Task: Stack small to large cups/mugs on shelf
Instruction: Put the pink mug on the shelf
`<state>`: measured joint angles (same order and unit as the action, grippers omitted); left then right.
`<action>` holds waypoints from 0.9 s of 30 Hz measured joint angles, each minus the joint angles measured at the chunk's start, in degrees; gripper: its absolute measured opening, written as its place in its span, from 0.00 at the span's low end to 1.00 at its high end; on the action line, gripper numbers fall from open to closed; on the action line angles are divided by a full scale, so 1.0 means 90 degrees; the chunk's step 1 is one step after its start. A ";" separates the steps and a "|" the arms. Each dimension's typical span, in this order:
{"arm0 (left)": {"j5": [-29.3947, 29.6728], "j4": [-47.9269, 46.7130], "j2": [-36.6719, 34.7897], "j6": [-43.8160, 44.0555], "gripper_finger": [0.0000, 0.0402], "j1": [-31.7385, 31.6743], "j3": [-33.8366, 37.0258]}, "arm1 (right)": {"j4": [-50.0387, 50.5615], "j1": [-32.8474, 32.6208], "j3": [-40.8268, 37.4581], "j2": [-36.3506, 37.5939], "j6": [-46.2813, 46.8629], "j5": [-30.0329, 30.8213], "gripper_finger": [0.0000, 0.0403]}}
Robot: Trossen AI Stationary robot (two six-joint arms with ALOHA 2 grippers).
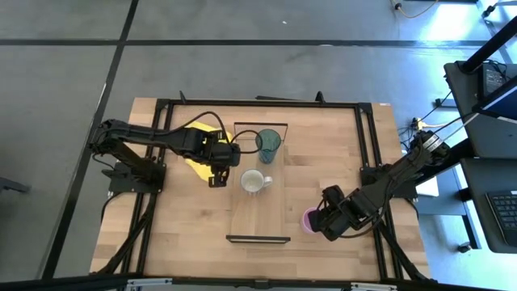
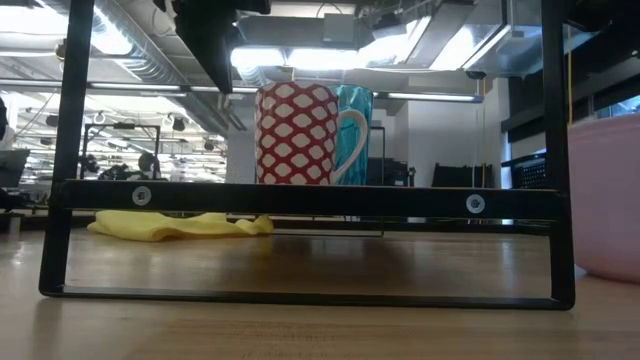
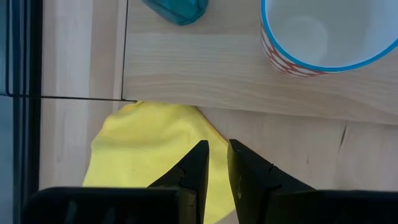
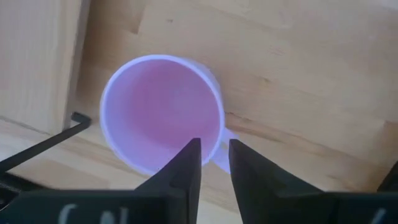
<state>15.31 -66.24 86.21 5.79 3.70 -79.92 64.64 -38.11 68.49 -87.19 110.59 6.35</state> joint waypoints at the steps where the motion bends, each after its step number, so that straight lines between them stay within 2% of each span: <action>1: 0.0000 0.0001 0.0000 -0.0002 0.14 -0.0014 0.0000 | -0.0089 0.0000 -0.0079 -0.0001 0.0000 0.0001 0.21; 8: 0.0000 -0.0003 0.0000 -0.0049 0.14 -0.0055 0.0005 | -0.0806 0.0000 -0.0643 -0.0006 -0.0010 0.0007 0.21; 13: 0.0000 -0.0007 0.0000 -0.0049 0.14 -0.0055 0.0005 | -0.0804 0.0000 -0.0782 -0.0008 -0.0160 0.0010 0.21; 17: 0.0000 -0.0007 -0.0002 -0.0044 0.14 -0.0052 0.0005 | -0.0779 0.0021 -0.0782 -0.0008 -0.0938 0.0012 0.19; 22: 0.0000 -0.0007 -0.0002 0.0010 0.14 -0.0052 0.0005 | -0.0622 0.0121 -0.0782 -0.0008 -0.2180 0.0004 0.10; 27: 0.0000 -0.0009 -0.0002 0.0260 0.14 -0.0052 0.0005 | -0.0620 0.0316 -0.0780 -0.0008 -0.2839 -0.0098 0.03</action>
<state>15.31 -66.32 86.19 8.12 3.22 -79.88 59.07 -35.26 61.47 -87.26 85.03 5.46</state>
